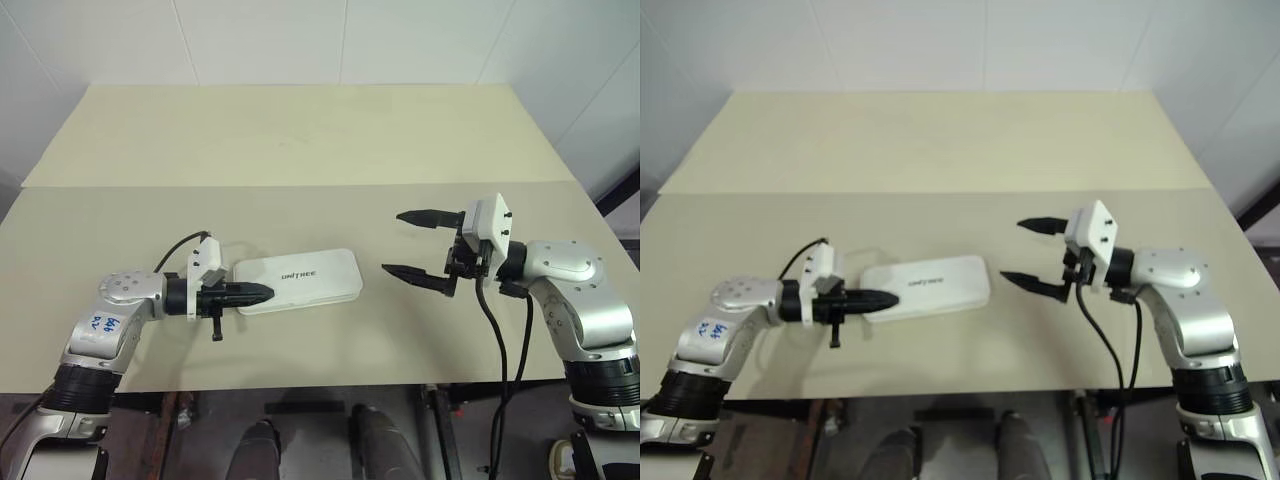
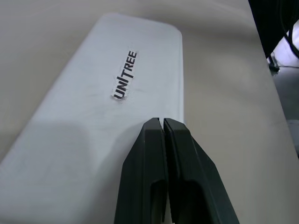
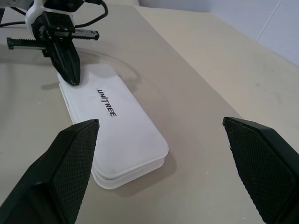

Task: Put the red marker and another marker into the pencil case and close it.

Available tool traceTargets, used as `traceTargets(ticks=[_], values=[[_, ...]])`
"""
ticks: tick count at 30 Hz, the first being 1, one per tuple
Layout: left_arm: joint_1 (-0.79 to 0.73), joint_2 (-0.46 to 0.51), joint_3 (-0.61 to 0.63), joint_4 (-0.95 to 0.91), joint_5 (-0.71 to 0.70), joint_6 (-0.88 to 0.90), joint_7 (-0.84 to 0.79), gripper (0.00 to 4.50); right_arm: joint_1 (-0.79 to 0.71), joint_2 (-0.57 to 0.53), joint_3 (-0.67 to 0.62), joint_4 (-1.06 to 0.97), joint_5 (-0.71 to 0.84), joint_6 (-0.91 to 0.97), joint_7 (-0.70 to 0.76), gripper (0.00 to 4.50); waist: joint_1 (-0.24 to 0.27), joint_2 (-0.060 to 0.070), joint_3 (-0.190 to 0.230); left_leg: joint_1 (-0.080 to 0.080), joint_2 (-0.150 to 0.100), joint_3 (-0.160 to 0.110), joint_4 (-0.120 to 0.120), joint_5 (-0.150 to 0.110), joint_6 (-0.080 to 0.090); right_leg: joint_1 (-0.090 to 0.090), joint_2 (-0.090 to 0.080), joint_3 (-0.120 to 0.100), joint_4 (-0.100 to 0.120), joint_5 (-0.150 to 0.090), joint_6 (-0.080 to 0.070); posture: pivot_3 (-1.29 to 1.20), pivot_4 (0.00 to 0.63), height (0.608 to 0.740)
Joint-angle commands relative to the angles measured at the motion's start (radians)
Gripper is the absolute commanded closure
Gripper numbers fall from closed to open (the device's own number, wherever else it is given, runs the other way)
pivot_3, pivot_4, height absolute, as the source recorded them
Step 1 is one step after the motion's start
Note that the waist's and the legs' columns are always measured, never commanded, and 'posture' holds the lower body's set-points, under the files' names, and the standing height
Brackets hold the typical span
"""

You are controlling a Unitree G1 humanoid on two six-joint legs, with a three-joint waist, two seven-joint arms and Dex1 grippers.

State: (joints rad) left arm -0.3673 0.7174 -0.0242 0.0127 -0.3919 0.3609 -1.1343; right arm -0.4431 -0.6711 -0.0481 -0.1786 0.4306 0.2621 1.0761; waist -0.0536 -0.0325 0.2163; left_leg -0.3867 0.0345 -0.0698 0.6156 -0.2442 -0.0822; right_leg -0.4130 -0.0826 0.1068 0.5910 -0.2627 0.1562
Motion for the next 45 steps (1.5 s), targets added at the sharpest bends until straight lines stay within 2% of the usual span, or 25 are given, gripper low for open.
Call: traceTargets(ticks=[1, 10, 26, 29, 34, 39, 43, 45], values=[[0.008, -0.005, -0.016, 0.005, 0.036, -0.012, 0.022, 4.44, 0.009, -0.002, -0.030, -0.049, 0.023, -0.011, -0.015, 0.00, 0.000, 0.000, 0.000, 0.000, 0.000, 0.000, 0.000, 0.000, 0.000, 0.000, 0.000, 0.000, 0.000, -0.001, -0.002, 0.00, 0.150, 0.740], [-0.029, -0.029, -0.044, 0.041, 0.093, -0.011, 0.083, 4.44, 0.012, 0.003, -0.023, -0.066, 0.030, -0.006, -0.033, 0.00, 0.001, 0.000, 0.000, 0.001, 0.000, 0.000, 0.004, 0.001, 0.001, 0.003, 0.000, 0.000, 0.000, -0.002, -0.005, 0.00, 0.150, 0.740], [-0.070, 0.005, -0.154, -0.040, 0.088, 0.074, -0.034, 4.44, 0.005, 0.031, -0.003, -0.069, 0.028, -0.003, -0.054, 0.00, 0.000, 0.000, 0.000, 0.001, 0.000, 0.000, 0.005, 0.001, 0.001, 0.004, 0.000, 0.001, -0.001, -0.002, -0.006, 0.00, 0.150, 0.740], [-0.072, -0.010, -0.152, -0.052, 0.092, 0.078, -0.013, 4.44, 0.007, 0.035, -0.003, -0.075, 0.030, 0.000, -0.059, 0.00, 0.000, 0.000, 0.000, 0.001, 0.000, 0.000, 0.005, 0.001, 0.001, 0.004, 0.000, 0.001, -0.001, -0.002, -0.006, 0.00, 0.150, 0.740], [-0.066, -0.017, -0.069, -0.064, 0.039, 0.055, 0.004, 4.44, 0.009, 0.031, -0.009, -0.067, 0.033, 0.001, -0.053, 0.00, 0.000, 0.000, 0.000, 0.001, 0.000, 0.000, 0.006, 0.001, 0.001, 0.004, 0.000, 0.001, -0.001, -0.002, -0.006, 0.00, 0.150, 0.740], [-0.072, -0.016, 0.096, -0.081, -0.067, 0.018, 0.004, 4.44, -0.010, 0.023, -0.004, -0.043, 0.033, 0.004, -0.032, 0.00, -0.002, 0.000, 0.000, 0.000, 0.000, 0.000, 0.005, 0.001, 0.001, 0.002, 0.000, 0.001, -0.001, -0.002, -0.006, 0.00, 0.150, 0.740], [-0.072, -0.006, 0.182, -0.089, -0.107, -0.010, 0.009, 4.44, -0.020, 0.015, -0.009, -0.028, 0.033, 0.004, -0.014, 0.00, -0.001, 0.000, 0.000, -0.001, 0.000, 0.000, 0.005, 0.001, 0.001, 0.002, 0.000, 0.001, -0.001, -0.002, -0.005, 0.00, 0.150, 0.740], [-0.053, 0.007, 0.240, -0.126, -0.144, 0.001, 0.019, 4.03, -0.010, 0.003, -0.024, -0.027, 0.041, 0.007, -0.005, 0.00, -0.001, 0.000, 0.000, -0.001, 0.000, 0.000, 0.005, 0.001, 0.001, 0.002, 0.000, 0.000, -0.001, -0.002, -0.005, 0.00, 0.150, 0.740]])
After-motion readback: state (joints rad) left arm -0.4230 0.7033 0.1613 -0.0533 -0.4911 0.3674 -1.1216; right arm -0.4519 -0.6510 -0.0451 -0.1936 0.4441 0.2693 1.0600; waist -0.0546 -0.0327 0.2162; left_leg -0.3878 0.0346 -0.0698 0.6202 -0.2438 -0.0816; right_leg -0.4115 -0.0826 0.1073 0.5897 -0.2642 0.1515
